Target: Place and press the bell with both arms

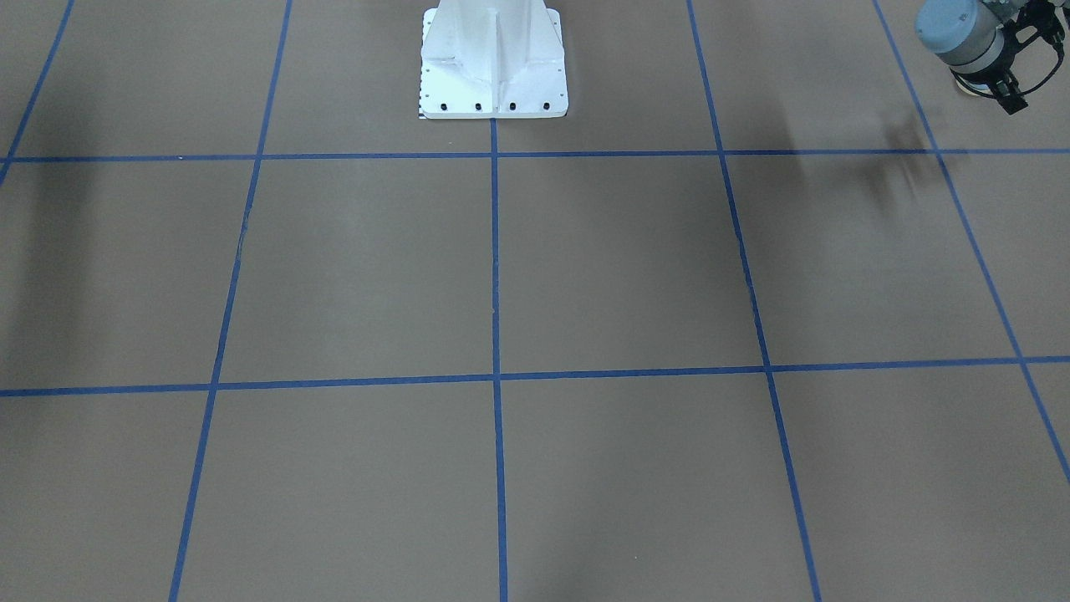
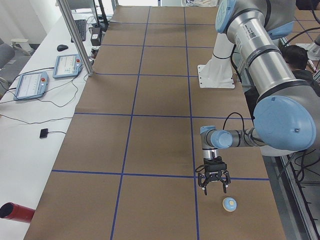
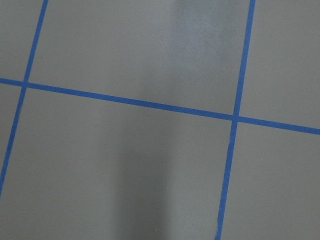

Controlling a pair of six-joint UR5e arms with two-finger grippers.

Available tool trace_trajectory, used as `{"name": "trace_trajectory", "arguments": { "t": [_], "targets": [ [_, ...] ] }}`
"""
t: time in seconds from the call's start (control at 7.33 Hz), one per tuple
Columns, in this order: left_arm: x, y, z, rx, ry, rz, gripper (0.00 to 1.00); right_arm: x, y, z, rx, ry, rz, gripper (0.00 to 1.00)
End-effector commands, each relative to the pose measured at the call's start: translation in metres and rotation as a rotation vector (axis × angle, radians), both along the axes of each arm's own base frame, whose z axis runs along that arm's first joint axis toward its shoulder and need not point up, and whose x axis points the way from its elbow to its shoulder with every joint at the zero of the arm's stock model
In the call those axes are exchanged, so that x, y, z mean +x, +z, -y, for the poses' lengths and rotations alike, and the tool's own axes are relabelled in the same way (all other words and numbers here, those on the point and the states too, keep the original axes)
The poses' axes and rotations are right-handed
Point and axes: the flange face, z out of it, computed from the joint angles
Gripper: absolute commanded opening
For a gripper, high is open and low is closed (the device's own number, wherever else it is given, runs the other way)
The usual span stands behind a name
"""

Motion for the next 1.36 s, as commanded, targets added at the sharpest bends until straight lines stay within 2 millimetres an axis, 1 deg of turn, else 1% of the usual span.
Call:
{"name": "trace_trajectory", "arguments": {
  "t": [0.0, 0.14, 0.27, 0.41, 0.55, 1.09, 1.23],
  "targets": [
    [0.007, 0.005, -0.009, -0.013, -0.009, 0.011, 1.00, 0.000, 0.000, 0.000, 0.001, 0.001, 0.000, 1.00],
    [0.014, 0.005, -0.014, -0.012, -0.010, 0.011, 1.00, 0.000, -0.001, 0.000, 0.002, 0.001, 0.000, 1.00],
    [0.019, 0.013, -0.022, -0.017, -0.014, 0.005, 1.00, 0.000, -0.002, 0.001, 0.005, 0.000, -0.001, 1.00],
    [0.022, 0.026, -0.033, -0.014, -0.006, -0.001, 1.00, 0.000, -0.002, 0.001, 0.006, -0.001, -0.002, 1.00],
    [0.024, 0.032, -0.040, -0.016, -0.008, -0.007, 1.00, 0.001, -0.002, 0.001, 0.006, 0.000, -0.002, 1.00],
    [0.030, 0.033, -0.055, -0.031, -0.040, 0.012, 1.00, 0.000, -0.002, 0.001, 0.006, -0.001, -0.002, 1.00],
    [0.029, 0.036, -0.056, -0.028, -0.040, 0.021, 1.00, 0.001, -0.002, 0.001, 0.006, 0.000, -0.002, 1.00]
  ]
}}
